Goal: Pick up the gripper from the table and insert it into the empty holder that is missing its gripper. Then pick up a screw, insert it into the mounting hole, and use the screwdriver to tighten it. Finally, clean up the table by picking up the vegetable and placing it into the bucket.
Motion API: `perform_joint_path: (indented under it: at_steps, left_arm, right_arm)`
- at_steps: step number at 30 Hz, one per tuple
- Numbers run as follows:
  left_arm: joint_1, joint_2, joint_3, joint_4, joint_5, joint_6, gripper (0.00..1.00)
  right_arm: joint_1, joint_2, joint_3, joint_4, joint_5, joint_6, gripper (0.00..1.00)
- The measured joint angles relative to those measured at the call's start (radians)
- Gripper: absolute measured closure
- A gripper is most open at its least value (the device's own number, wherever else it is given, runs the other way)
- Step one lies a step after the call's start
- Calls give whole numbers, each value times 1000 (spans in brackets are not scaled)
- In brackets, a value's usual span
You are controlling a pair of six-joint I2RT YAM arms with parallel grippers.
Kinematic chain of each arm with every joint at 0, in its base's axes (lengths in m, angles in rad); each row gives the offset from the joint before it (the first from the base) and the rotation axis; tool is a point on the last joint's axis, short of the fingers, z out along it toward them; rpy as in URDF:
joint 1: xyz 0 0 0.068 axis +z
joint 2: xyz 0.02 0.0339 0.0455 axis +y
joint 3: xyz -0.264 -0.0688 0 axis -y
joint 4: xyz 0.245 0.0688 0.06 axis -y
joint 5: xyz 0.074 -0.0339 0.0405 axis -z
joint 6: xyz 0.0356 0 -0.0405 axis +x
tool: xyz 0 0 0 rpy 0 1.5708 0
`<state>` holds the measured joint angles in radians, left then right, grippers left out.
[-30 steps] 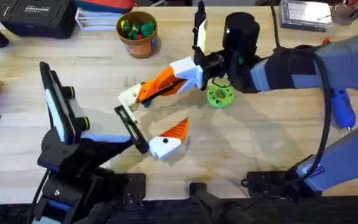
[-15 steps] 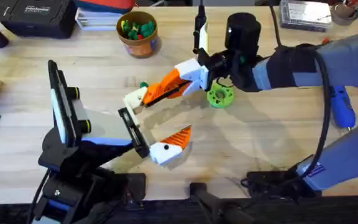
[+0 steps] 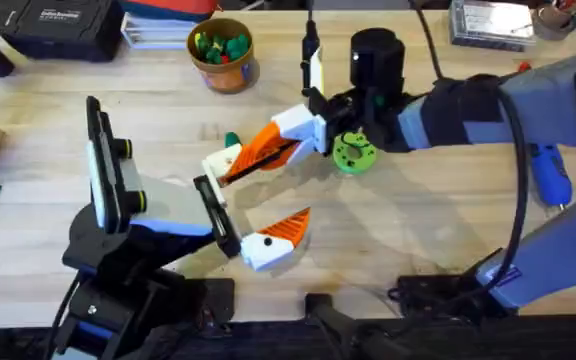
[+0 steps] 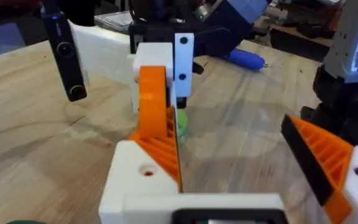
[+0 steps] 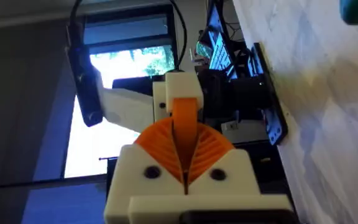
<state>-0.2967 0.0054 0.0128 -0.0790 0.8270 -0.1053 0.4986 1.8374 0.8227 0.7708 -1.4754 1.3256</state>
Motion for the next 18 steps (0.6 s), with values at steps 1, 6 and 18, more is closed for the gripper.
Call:
perform_joint_path:
  at_steps: [1,6,18]
  left_arm:
    - [-1,0,0,0,4,-1,13]
    - [0,0,0,-1,-14,-9,13]
    - [6,1,0,0,-54,-32,13]
  right_arm:
    - [10,0,0,0,6,-1,993]
    - [25,0,1,2,38,-2,993]
    - [38,-2,2,9,127,-1,993]
